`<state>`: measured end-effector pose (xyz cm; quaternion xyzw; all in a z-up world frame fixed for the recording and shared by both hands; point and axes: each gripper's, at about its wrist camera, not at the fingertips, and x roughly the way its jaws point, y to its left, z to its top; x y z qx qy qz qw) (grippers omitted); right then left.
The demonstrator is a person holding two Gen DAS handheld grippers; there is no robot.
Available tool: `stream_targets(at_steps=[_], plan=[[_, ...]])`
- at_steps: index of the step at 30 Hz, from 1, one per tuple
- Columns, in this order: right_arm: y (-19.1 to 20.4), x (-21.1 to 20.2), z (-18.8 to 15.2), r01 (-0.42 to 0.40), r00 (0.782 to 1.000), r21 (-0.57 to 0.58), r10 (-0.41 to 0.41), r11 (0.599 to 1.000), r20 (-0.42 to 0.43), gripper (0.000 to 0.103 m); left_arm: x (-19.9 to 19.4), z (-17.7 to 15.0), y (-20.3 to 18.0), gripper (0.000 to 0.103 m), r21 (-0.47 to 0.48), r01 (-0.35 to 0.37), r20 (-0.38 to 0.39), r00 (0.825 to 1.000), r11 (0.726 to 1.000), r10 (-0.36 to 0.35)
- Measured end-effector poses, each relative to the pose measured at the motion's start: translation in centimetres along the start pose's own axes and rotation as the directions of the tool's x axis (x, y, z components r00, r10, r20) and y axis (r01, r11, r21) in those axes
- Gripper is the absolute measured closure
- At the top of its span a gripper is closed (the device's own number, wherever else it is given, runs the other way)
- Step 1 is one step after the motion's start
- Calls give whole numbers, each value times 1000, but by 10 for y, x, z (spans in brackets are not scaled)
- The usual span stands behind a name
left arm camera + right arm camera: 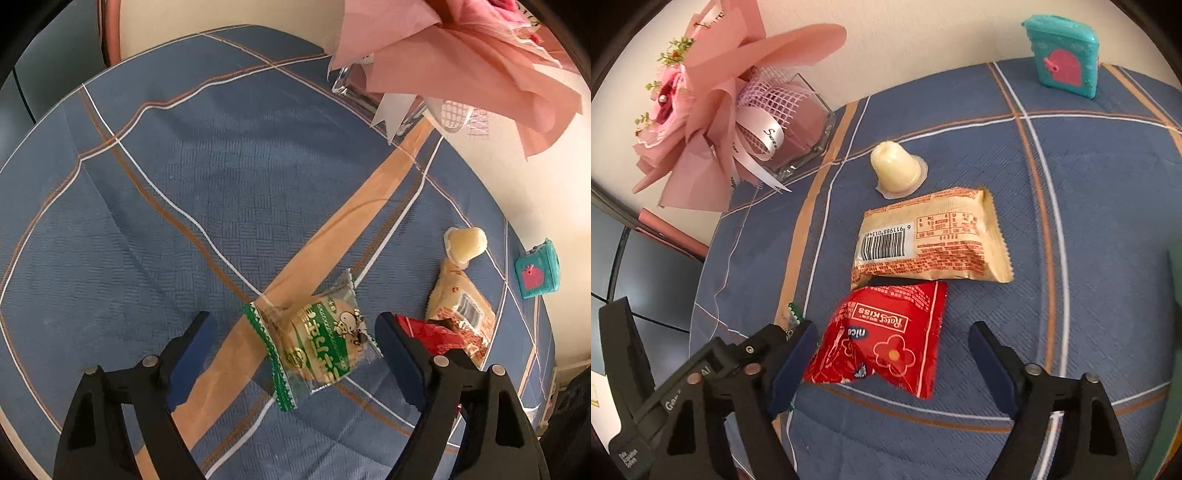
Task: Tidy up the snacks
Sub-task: 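Grasp the green-wrapped cake with left gripper while right grasps red Rich Kiss wrapper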
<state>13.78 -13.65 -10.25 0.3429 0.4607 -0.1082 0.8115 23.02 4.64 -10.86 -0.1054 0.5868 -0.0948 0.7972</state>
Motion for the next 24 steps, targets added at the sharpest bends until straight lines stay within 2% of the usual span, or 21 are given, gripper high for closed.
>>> stream_targets(at_steps=[2, 7, 8, 10, 16, 18, 21, 24], plan=[[1, 4, 0, -21, 1000, 7, 21, 1000, -6, 32, 4, 0, -1, 21, 4, 1, -6, 1000, 1000, -1], [5, 6, -1, -41, 999, -4, 41, 999, -12, 44, 7, 0, -5, 30, 13, 1, -5, 1000, 1000, -1], [5, 6, -2, -43, 999, -4, 43, 999, -14, 44, 6, 0, -4, 33, 11, 9, -5, 1000, 1000, -9], [6, 6, -3, -38, 999, -7, 37, 999, -14, 45, 6, 0, -4, 45, 2, 33, -4, 999, 999, -33], [1, -8, -8, -26, 1000, -13, 26, 1000, -9, 46, 5, -4, -7, 53, -3, 74, -14, 997, 997, -74], [-2, -14, -11, -24, 1000, -8, 24, 1000, -10, 46, 3, -6, -7, 63, -10, 90, -19, 996, 996, -90], [-8, -18, -17, -19, 1000, 5, 19, 1000, -15, 46, -3, -10, -9, 68, -2, 95, -17, 995, 996, -95], [-17, -24, -24, -22, 1000, 23, 22, 999, -22, 46, -5, -15, -9, 68, -3, 102, -27, 994, 995, -102]])
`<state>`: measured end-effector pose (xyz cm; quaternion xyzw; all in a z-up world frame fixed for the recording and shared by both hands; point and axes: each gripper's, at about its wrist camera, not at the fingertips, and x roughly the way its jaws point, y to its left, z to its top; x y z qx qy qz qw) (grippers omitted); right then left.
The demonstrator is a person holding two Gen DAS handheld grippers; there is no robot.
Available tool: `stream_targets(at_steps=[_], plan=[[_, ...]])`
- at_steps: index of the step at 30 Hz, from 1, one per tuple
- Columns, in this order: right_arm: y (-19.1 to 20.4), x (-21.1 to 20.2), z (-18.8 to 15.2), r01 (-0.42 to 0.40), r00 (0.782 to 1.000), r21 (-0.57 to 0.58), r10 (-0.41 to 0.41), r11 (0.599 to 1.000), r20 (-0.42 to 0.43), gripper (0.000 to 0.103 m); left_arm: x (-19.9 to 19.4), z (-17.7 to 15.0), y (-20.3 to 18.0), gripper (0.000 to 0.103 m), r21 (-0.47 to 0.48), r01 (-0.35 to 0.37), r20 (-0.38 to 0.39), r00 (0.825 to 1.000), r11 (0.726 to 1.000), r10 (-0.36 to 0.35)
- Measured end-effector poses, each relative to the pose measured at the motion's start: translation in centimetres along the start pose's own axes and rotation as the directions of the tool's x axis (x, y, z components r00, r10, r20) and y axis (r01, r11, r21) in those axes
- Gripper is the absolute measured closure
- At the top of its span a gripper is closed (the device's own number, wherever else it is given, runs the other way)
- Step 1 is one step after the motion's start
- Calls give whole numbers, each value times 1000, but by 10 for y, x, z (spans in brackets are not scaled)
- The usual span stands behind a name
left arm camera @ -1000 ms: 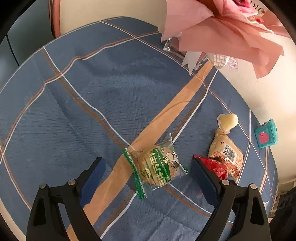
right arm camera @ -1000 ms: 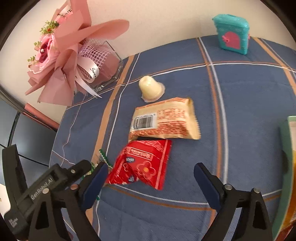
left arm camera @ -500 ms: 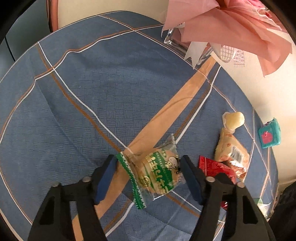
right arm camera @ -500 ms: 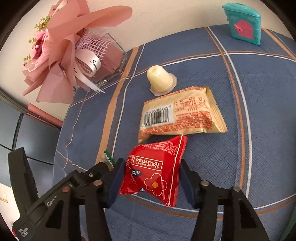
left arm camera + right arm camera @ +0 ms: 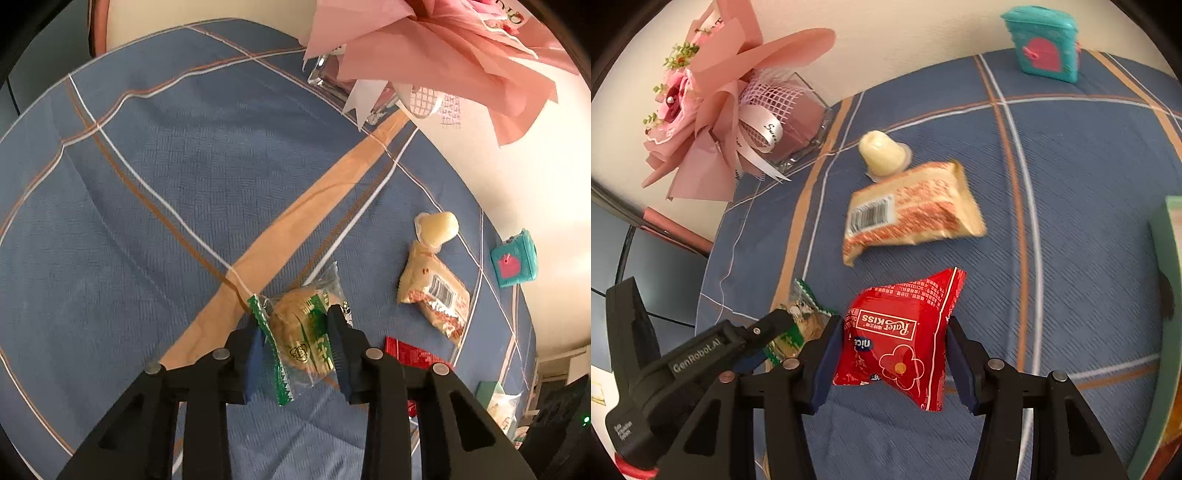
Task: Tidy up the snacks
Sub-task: 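Grasp the green-wrapped cake with left gripper while right grasps red Rich Kiss wrapper, then carry the green cake in left gripper while right carries red wrapper over tray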
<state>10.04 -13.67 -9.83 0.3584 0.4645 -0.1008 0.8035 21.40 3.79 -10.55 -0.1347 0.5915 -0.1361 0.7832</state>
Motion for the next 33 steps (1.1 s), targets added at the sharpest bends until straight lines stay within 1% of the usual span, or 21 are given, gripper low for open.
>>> stream_targets(at_steps=[2, 3, 4, 5, 7, 10, 12, 16, 18, 20, 21, 22, 29, 33], plan=[[-7, -4, -4, 1, 1000, 9, -1, 1000, -4, 46, 0, -2, 2, 67, -10, 13, -2, 1000, 1000, -13], [-9, -6, -5, 3, 1000, 12, -3, 1000, -4, 46, 0, -2, 3, 65, -13, 10, -1, 1000, 1000, -10], [-13, -8, -5, 6, 1000, 17, -5, 1000, -3, 46, -1, -2, 5, 60, -14, 2, 0, 1000, 1000, -2], [-15, -8, -6, 6, 1000, 19, -6, 1000, -2, 46, -1, -2, 4, 58, -11, -9, 0, 1000, 1000, 9], [-21, -10, -5, 10, 1000, 29, -10, 1000, -1, 46, 1, -2, 2, 49, -6, -9, 3, 1000, 1000, 9], [-29, -12, -3, 8, 1000, 40, -8, 999, 4, 46, 5, 0, -3, 43, -2, 9, 4, 1000, 1000, -9], [-32, -12, -1, 4, 1000, 40, -5, 999, 6, 46, 7, 1, -7, 43, 12, -6, 10, 1000, 1000, 5], [-37, -17, 1, 6, 1000, 31, -6, 1000, 12, 46, 16, -1, -22, 42, 88, -87, 29, 996, 992, 85], [-37, -18, 1, 11, 1000, 24, -11, 1000, 15, 46, 17, -2, -26, 42, 110, -110, 35, 994, 988, 107], [-38, -19, 1, 11, 1000, 20, -12, 1000, 15, 46, 16, -3, -25, 43, 115, -115, 39, 993, 987, 112], [-39, -19, 1, 12, 1000, 21, -12, 1000, 14, 46, 16, -2, -25, 47, 113, -114, 36, 993, 987, 110], [-39, -21, 0, 11, 1000, 22, -12, 1000, 14, 46, 14, -2, -24, 48, 107, -111, 33, 994, 988, 108], [-39, -34, -5, 12, 1000, 26, -12, 1000, 22, 46, 1, -11, -21, 49, 93, -97, 12, 995, 991, 96], [-40, -49, -12, 12, 1000, 25, -12, 1000, 29, 46, -10, -22, -24, 49, 106, -105, 19, 994, 989, 103]])
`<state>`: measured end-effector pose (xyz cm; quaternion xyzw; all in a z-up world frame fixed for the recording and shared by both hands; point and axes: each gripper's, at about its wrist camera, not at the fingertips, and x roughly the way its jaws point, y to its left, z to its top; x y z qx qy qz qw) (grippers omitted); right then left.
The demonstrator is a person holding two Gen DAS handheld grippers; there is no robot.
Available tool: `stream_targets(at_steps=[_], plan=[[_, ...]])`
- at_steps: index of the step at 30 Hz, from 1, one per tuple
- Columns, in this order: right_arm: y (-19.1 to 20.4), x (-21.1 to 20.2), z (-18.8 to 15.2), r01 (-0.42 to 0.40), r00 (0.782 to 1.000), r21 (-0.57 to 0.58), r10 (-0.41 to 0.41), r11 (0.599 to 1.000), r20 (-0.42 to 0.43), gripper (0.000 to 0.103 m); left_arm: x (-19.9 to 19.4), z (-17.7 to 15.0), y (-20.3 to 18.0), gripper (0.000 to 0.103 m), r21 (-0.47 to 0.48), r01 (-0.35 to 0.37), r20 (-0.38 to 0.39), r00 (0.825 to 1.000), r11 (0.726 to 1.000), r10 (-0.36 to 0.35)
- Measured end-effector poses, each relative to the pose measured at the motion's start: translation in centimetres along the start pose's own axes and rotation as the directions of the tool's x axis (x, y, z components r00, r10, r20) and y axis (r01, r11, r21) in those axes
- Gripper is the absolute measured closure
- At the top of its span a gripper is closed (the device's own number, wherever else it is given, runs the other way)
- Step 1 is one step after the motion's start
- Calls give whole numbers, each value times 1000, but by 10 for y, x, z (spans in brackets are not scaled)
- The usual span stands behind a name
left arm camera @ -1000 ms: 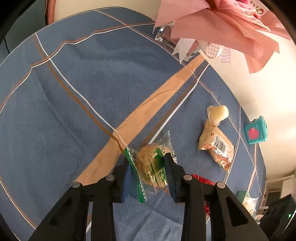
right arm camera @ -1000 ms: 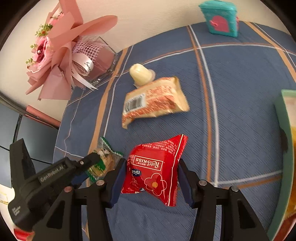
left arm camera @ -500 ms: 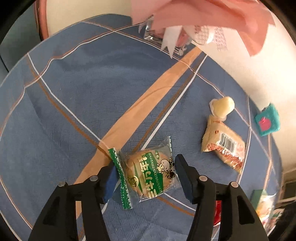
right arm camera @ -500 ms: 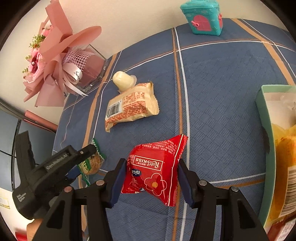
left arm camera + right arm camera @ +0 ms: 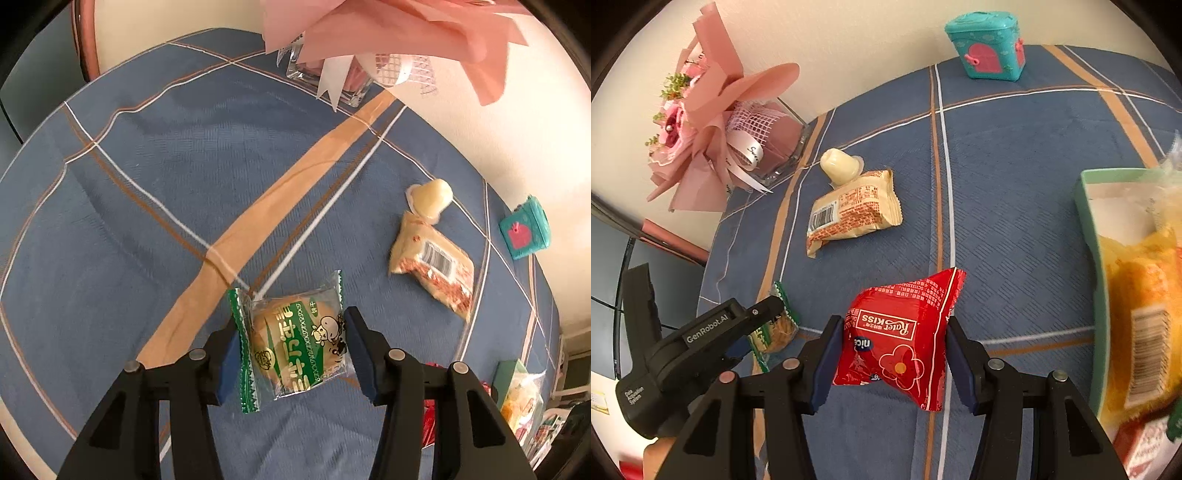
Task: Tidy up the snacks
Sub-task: 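Carry the green cake in left gripper while right carries red wrapper over tray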
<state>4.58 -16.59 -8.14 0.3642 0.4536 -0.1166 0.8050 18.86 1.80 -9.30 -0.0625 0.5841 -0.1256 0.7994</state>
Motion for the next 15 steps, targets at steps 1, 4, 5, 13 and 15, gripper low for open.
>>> stream_targets(at_steps=[1, 4, 5, 13, 15], plan=[[0, -3, -1, 0, 1000, -1, 0, 1000, 3, 46, -3, -4, -1, 49, -3, -1, -2, 1000, 1000, 1], [-2, -17, -5, 2, 1000, -7, -2, 1000, 19, 46, -8, -12, -7, 49, 2, 10, -10, 1000, 1000, -10], [-3, -24, -7, 5, 1000, -9, -5, 1000, 26, 46, -10, -16, -12, 49, 15, 8, -9, 1000, 1000, -8], [-10, -63, -18, 17, 997, -22, -15, 1000, 73, 46, -37, -42, -36, 49, 82, 10, 10, 1000, 997, -10], [-9, -70, -19, 18, 996, -25, -16, 1000, 83, 46, -44, -46, -41, 49, 96, 2, 23, 1000, 995, -5]])
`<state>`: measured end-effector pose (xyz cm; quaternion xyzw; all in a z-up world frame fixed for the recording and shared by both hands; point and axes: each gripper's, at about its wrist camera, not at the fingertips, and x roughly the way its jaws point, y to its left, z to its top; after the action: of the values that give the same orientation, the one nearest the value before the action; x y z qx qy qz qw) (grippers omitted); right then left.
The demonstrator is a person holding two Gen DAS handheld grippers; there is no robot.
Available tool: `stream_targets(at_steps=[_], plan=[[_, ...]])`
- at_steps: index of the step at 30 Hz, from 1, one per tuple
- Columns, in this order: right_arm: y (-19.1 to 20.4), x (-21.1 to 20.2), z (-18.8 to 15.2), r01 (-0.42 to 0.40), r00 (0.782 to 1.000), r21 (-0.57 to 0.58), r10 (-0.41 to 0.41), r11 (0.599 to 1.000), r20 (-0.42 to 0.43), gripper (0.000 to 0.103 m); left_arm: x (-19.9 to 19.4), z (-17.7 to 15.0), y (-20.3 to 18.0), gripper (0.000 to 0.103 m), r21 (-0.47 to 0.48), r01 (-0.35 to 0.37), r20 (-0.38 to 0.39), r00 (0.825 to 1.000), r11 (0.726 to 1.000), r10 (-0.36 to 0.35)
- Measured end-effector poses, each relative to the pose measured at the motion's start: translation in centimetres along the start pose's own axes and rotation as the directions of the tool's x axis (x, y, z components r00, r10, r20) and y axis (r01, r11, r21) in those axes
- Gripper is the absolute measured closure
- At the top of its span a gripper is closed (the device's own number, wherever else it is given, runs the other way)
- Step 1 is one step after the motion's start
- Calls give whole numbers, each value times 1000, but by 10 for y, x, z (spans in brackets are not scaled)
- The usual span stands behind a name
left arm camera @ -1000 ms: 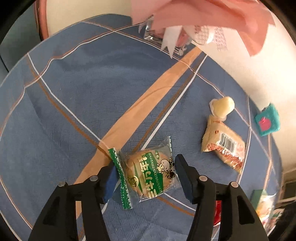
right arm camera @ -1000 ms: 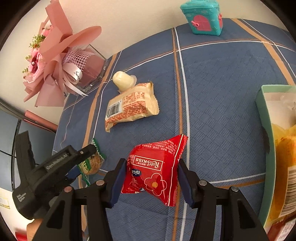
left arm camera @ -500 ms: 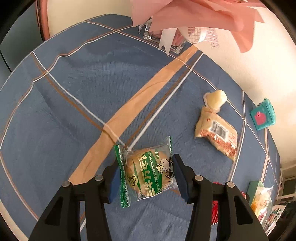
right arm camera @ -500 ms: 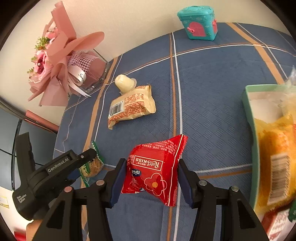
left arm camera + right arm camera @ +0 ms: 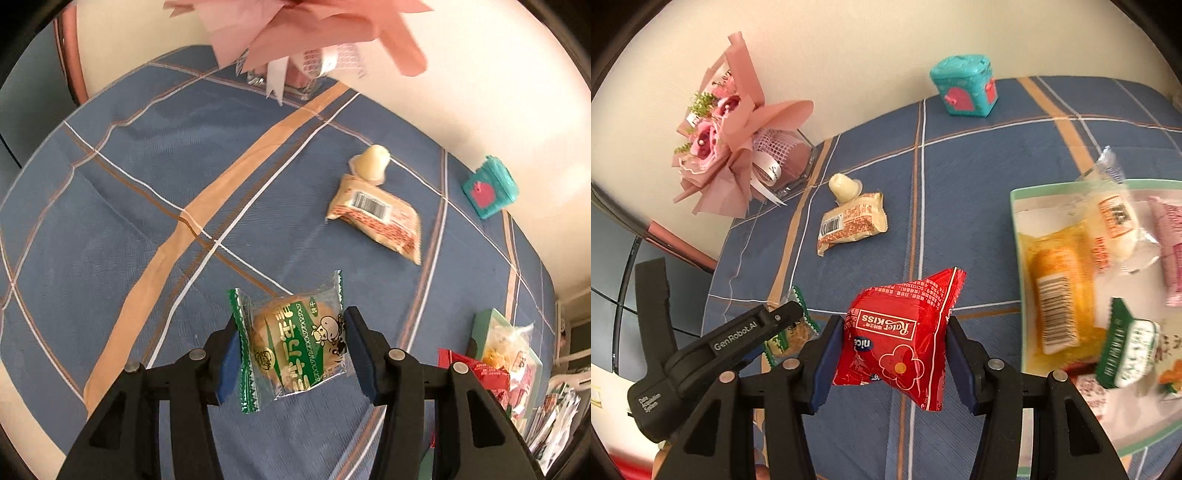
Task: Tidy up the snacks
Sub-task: 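Carry the green cake in left gripper while right carries red wrapper over tray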
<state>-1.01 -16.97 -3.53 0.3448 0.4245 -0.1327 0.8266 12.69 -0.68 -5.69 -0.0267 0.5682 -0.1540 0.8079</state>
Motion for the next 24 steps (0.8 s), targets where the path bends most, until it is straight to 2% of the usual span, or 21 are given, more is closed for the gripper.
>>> stream_targets(at_steps=[8, 13, 24], plan=[[-4, -23, 1, 27, 999, -25, -26, 999, 37, 46, -28, -14, -25, 49, 45, 16, 55, 998, 999, -19], [-14, -34, 5, 56, 998, -40, -54, 998, 45, 46, -31, -21, -48, 49, 64, 27, 66, 997, 998, -31], [-63, -65, 18, 147, 987, 6, -147, 989, 69, 46, -35, -49, -109, 49, 148, 66, 68, 995, 987, -76]])
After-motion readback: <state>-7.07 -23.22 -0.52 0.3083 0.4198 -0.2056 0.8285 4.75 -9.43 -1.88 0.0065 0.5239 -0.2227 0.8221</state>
